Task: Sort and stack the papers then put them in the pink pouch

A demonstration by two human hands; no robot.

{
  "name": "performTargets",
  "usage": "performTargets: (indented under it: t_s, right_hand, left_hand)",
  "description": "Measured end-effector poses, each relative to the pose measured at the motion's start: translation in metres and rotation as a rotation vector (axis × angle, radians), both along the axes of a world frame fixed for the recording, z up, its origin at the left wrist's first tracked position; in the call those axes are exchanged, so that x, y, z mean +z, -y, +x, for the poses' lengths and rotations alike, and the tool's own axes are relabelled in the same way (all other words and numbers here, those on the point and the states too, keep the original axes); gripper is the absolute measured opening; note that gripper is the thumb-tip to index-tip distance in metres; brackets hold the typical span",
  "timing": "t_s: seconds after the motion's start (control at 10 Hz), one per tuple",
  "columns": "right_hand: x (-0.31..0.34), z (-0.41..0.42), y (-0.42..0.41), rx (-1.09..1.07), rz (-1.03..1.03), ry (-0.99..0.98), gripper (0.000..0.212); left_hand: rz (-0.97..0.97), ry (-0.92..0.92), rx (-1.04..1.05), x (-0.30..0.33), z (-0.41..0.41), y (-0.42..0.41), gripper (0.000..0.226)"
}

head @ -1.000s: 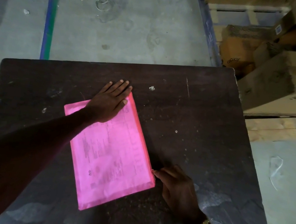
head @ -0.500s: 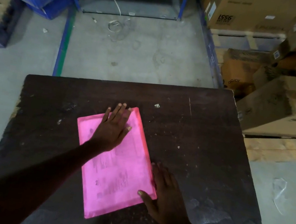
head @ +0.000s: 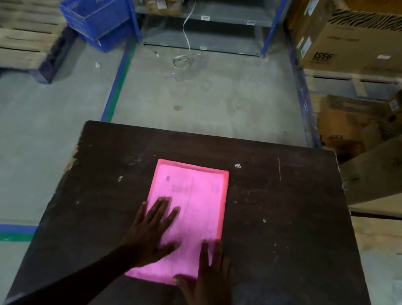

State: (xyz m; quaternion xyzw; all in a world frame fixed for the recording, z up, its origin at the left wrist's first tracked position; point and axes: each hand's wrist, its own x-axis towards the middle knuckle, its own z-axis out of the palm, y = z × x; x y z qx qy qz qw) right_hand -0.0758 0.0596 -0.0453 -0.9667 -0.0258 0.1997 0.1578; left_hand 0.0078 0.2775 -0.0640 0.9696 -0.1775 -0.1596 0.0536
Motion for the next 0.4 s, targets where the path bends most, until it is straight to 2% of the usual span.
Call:
performTargets:
  t_s: [0.3, 0.4]
  right_hand:
    - [0.004, 0.001, 0.007, 0.011, 0.013, -0.075, 0.113]
    - [0.028, 0.024, 0.014, 0.070, 0.034, -0.036, 0.113]
  left_hand:
    - [-0.056, -0.009, 0.078, 0.012, -0.010, -0.002, 0.092]
    - [-0.107, 0.041, 0.081, 0.020, -0.007, -0.004, 0.096]
